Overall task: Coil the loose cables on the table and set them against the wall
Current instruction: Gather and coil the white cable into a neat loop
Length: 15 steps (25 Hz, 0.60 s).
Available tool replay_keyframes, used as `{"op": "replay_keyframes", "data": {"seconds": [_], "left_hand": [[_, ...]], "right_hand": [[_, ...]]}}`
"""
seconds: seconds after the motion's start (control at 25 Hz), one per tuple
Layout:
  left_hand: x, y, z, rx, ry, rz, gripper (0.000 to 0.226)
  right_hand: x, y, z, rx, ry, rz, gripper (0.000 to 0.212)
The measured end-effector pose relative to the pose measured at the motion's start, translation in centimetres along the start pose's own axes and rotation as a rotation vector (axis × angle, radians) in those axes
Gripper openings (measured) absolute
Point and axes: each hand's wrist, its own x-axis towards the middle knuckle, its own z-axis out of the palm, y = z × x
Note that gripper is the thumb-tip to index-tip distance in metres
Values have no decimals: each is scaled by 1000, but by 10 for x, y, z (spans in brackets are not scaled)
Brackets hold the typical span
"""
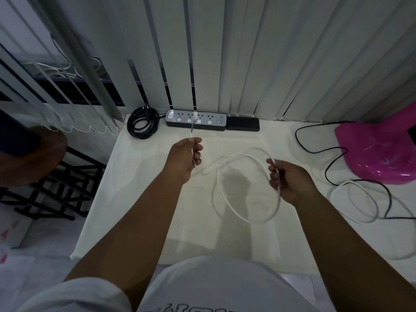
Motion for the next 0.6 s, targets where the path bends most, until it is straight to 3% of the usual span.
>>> {"op": "replay_keyframes", "data": {"seconds": [0.2, 0.36, 0.48, 0.6], "left_hand": [[-10, -1, 19, -106, -128, -141, 33], [-17, 5, 26, -117, -238, -111, 37], [-21, 4, 28, -133, -204, -111, 34], [-22, 4, 29, -200, -177, -141, 31]], "right_hand": [[-25, 10, 70, -225, -256, -243, 25], [-34, 33, 94, -452, -170, -320, 6], [-32, 42, 96, -520, -98, -284, 30], [-32, 52, 95, -668, -177, -194, 52]]}}
